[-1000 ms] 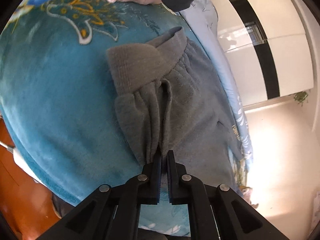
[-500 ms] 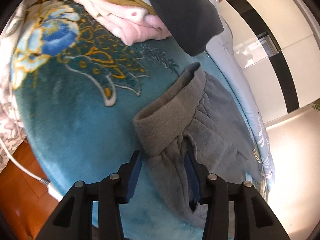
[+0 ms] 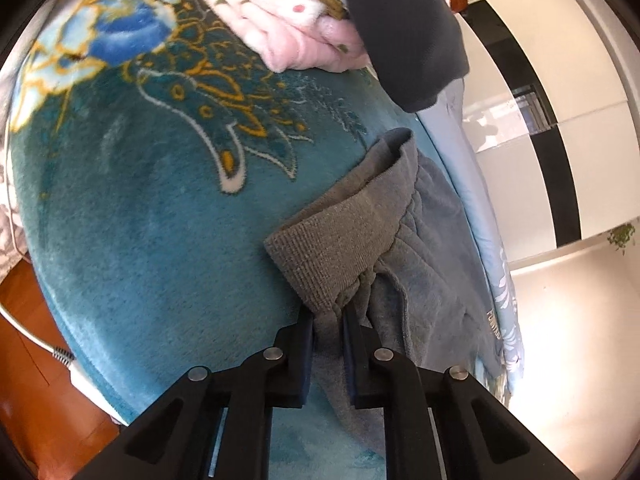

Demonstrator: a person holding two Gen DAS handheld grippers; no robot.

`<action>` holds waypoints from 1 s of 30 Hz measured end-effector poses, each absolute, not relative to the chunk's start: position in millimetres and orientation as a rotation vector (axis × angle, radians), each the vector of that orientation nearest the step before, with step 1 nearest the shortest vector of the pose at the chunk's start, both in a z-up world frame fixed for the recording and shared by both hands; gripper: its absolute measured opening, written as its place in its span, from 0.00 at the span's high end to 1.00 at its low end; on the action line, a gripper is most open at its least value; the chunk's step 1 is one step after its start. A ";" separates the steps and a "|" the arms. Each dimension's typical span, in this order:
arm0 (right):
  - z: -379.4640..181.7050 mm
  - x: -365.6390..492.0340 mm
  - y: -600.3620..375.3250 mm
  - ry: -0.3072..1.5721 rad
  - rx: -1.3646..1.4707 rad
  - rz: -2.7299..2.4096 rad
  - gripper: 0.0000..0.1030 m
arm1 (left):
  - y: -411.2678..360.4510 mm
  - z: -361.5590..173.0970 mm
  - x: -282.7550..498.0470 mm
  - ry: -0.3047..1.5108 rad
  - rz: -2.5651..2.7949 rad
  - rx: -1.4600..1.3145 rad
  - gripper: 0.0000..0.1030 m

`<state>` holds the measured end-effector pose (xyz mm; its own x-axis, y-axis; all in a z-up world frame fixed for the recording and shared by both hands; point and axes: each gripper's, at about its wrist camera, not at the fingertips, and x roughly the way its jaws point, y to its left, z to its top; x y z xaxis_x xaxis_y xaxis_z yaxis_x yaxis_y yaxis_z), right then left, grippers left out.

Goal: Fold clothes

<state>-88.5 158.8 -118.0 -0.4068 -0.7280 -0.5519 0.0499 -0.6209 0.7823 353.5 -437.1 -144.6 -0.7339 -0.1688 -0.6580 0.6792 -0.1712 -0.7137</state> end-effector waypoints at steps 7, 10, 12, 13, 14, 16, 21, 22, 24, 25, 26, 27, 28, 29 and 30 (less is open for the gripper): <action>-100.7 -101.8 140.5 -0.801 1.318 -2.135 0.96 | -438.6 -135.1 345.7 1.627 -2.016 0.484 0.90; -72.9 -111.3 137.6 -0.862 1.173 -2.096 0.98 | -445.4 -128.0 340.6 1.765 -2.058 0.366 0.90; -43.5 -122.5 130.9 -0.870 1.050 -2.105 0.98 | -452.5 -117.4 330.8 1.795 -2.080 0.311 0.90; -24.1 -131.7 124.6 -0.864 0.974 -2.112 0.98 | -455.0 -109.6 325.6 1.787 -2.096 0.293 0.91; -11.0 -139.2 118.3 -0.852 0.936 -2.119 0.98 | -457.3 -101.3 320.1 1.779 -2.113 0.273 0.91; 21.5 -159.6 91.6 -0.785 0.880 -2.147 0.98 | -458.7 -77.0 305.9 1.736 -2.165 0.236 0.91; 48.4 -182.0 44.8 -0.591 0.922 -2.236 0.98 | -467.7 -43.9 271.6 1.633 -2.274 0.238 0.90; 44.1 -175.8 46.4 -0.548 0.941 -2.254 0.98 | -473.0 -45.7 276.3 1.614 -2.291 0.256 0.90; 30.7 -159.1 54.3 -0.476 0.980 -2.295 0.98 | -467.5 -51.8 270.1 1.570 -2.317 0.302 0.90; 22.4 -149.2 59.8 -0.445 1.001 -2.316 0.98 | -462.6 -55.9 270.5 1.566 -2.315 0.318 0.90; 13.6 -139.6 66.4 -0.426 1.024 -2.336 0.97 | -460.6 -60.5 273.5 1.573 -2.307 0.333 0.90; 2.4 -131.1 78.0 -0.462 1.059 -2.346 0.93 | -458.6 -65.2 278.6 1.590 -2.295 0.342 0.90; -8.7 -122.6 89.6 -0.498 1.095 -2.356 0.88 | -461.0 -63.9 283.0 1.596 -2.285 0.338 0.90; -19.9 -114.1 101.3 -0.535 1.130 -2.365 0.71 | -463.4 -62.5 287.4 1.602 -2.275 0.334 0.90; -31.1 -105.6 112.9 -0.571 1.166 -2.374 0.58 | -465.5 -61.4 292.2 1.607 -2.264 0.329 0.90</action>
<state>-105.6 112.9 -31.1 -0.5526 -0.5440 -0.6314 0.1971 -0.8214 0.5352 292.2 -465.5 -61.4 -0.9140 -0.1428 -0.3797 0.4056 -0.2998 -0.8635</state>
